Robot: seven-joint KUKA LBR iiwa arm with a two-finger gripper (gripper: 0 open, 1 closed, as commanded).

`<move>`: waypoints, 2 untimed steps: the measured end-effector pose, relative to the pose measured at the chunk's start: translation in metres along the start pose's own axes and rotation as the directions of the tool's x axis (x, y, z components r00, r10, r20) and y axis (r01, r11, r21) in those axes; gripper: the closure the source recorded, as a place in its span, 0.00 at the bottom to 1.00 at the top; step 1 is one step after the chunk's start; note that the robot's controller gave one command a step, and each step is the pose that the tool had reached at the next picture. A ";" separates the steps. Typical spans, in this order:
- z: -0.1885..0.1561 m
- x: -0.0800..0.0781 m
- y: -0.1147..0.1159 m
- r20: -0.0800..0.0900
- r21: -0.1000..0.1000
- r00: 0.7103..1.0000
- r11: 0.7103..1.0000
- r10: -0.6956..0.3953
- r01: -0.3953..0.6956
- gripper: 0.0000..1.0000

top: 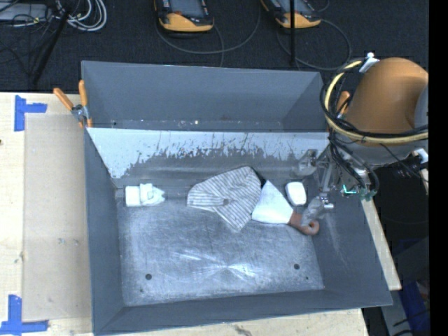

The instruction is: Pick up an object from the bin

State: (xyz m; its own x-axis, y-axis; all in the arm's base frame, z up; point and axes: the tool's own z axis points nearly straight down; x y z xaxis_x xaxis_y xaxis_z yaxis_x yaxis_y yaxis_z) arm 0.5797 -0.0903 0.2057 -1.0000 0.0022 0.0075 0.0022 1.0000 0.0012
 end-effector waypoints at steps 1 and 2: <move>-0.004 -0.002 0.000 0.007 0.001 1.000 1.000 -0.002 0.002 0.00; 0.048 0.003 0.009 0.013 0.001 0.999 0.999 0.051 -0.051 0.00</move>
Offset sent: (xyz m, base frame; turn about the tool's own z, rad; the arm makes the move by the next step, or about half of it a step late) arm -0.0094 0.0178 -0.0971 0.0945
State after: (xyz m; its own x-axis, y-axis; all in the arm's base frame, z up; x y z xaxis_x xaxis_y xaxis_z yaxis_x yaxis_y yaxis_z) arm 0.5767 -0.0816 0.1581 -0.9986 0.0527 -0.0051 0.0527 0.9986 -0.0001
